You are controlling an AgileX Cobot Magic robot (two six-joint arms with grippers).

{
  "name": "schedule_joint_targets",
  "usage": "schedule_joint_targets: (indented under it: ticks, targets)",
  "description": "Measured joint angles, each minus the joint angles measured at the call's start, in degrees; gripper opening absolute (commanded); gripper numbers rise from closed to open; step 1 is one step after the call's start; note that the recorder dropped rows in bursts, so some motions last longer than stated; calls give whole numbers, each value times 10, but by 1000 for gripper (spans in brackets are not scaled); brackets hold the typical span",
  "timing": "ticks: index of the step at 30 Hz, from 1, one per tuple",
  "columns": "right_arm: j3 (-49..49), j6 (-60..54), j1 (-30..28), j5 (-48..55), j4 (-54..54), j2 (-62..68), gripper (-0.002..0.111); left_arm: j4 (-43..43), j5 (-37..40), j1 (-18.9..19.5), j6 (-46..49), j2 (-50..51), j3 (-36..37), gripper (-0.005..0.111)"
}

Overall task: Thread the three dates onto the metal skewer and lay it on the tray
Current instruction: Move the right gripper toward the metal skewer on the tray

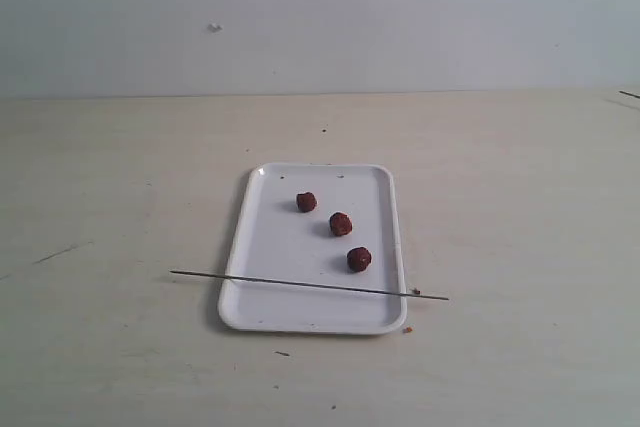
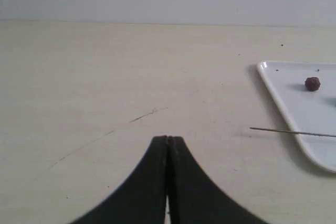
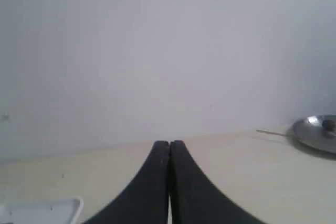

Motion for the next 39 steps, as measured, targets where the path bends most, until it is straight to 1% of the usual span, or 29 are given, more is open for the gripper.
schedule_joint_targets:
  ticks: [6,8,12,15,17,18,19,21,23,25,26,27,28,29,30,31,32,33,34,35,37,38,39]
  targets:
    - [0,7,0,-88,38,0,0,0,0,0,0,0,0,0]
    - [0,30,0,-127,64,0,0,0,0,0,0,0,0,0]
    - [0,112,0,-156,106,0,0,0,0,0,0,0,0,0]
    - [0,157,0,-168,115,0,0,0,0,0,0,0,0,0]
    - [0,228,0,-214,116,0,0,0,0,0,0,0,0,0]
    - [0,284,0,-252,117,0,0,0,0,0,0,0,0,0]
    - [-3,308,0,-271,114,0,0,0,0,0,0,0,0,0]
    - [-51,333,0,-305,103,20,0,0,0,0,0,0,0,0]
    - [-149,313,0,-326,51,103,0,0,0,0,0,0,0,0]
    - [-212,302,0,-329,-11,170,0,0,0,0,0,0,0,0]
    - [-295,303,0,-303,-116,257,0,0,0,0,0,0,0,0]
    - [-355,319,0,-256,-208,316,0,0,0,0,0,0,0,0]
    - [-434,364,0,-170,-347,393,0,0,0,0,0,0,0,0]
    - [-493,399,1,-82,-459,455,0,0,0,0,0,0,0,0]
    - [-537,410,4,22,-544,519,0,0,0,0,0,0,0,0]
    - [-570,380,7,89,-595,566,0,0,0,0,0,0,0,0]
    - [-595,319,13,159,-613,620,0,0,0,0,0,0,0,0]
    - [-609,241,19,198,-605,655,0,0,0,0,0,0,0,0]
    - [-626,96,35,253,-557,704,0,0,0,0,0,0,0,0]
    - [-635,-24,51,297,-501,734,0,0,0,0,0,0,0,0]
    - [-642,-191,77,382,-401,773,0,0,0,0,0,0,0,0]
    - [-644,-300,91,432,-347,792,0,0,0,0,0,0,0,0]
    - [-643,-365,106,481,-295,811,0,0,0,0,0,0,0,0]
